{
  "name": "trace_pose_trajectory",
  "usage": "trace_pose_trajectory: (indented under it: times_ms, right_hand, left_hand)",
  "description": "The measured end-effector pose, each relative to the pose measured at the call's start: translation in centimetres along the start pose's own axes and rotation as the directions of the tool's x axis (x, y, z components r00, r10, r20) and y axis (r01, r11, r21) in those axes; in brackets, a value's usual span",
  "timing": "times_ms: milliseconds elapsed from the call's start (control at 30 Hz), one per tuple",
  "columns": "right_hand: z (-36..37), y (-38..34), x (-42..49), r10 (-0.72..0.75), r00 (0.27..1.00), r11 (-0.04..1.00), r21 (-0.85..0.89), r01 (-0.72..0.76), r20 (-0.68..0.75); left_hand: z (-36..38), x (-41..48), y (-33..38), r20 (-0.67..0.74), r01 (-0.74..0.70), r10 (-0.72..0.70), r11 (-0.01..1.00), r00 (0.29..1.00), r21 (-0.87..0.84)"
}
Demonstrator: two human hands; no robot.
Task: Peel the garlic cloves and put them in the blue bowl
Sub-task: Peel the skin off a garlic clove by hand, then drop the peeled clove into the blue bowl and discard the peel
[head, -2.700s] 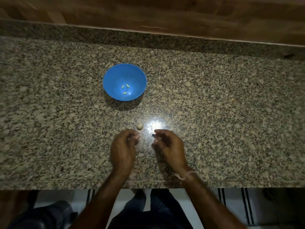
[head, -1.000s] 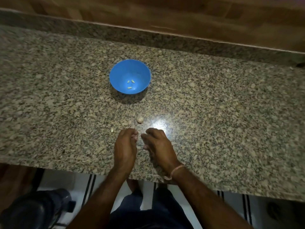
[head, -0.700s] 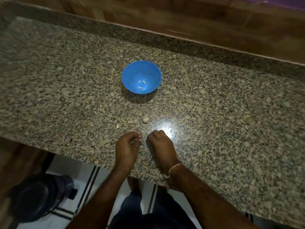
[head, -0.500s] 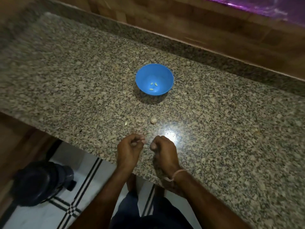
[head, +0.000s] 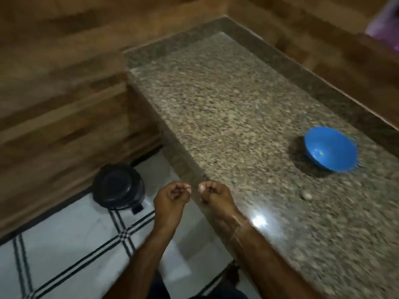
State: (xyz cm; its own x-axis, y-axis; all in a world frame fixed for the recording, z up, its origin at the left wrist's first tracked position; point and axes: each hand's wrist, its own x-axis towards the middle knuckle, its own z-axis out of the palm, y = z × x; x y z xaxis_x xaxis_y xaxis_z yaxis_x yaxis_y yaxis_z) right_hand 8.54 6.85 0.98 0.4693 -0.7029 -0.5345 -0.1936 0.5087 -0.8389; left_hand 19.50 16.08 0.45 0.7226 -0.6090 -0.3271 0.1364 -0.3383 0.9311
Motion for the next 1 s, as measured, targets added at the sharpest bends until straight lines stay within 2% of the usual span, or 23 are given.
trace_pose_trajectory:
  times_ms: [100,233,433,600,767,867,1000]
  right_hand:
    - [9.0,1.0,1.8,0.016,0.998,0.999,-0.053,-0.013,0.059]
    - [19.3,2.6,3.4,0.037,0.993,0.996,-0.083,-0.028,0.108]
    - [28.8,3.6,5.6,0.127,0.986,0.967,-0.233,-0.098,0.112]
    - [34.5,4.2,9.3,0.186,0.977,0.937,-0.316,-0.145,0.104]
    - [39.6,6.2,15.1,0.340,0.938,0.873,-0.392,-0.290,0.065]
    - [40.9,9.4,19.1,0.427,0.901,0.813,-0.469,-0.346,0.075]
    - [41.2,15.7,24.9,0.506,0.862,0.828,-0.296,-0.476,0.028]
  left_hand:
    - [-8.8,2.7,-1.3,-0.092,0.020,-0.024,0.999,0.995,-0.048]
    - [-19.5,5.1,-3.7,-0.213,0.071,-0.076,0.997,0.974,-0.031]
    - [-29.9,8.5,-5.0,-0.332,0.125,-0.117,0.992,0.936,0.000]
    - [-34.5,12.2,-6.3,-0.388,0.142,-0.115,0.989,0.915,0.044]
    - [-37.3,17.0,-9.0,-0.433,0.232,-0.211,0.973,0.876,-0.004]
    - [-37.2,20.4,-12.9,-0.396,0.374,-0.367,0.925,0.842,-0.062]
    - [-35.7,25.3,-19.9,-0.326,0.560,-0.618,0.786,0.716,-0.261]
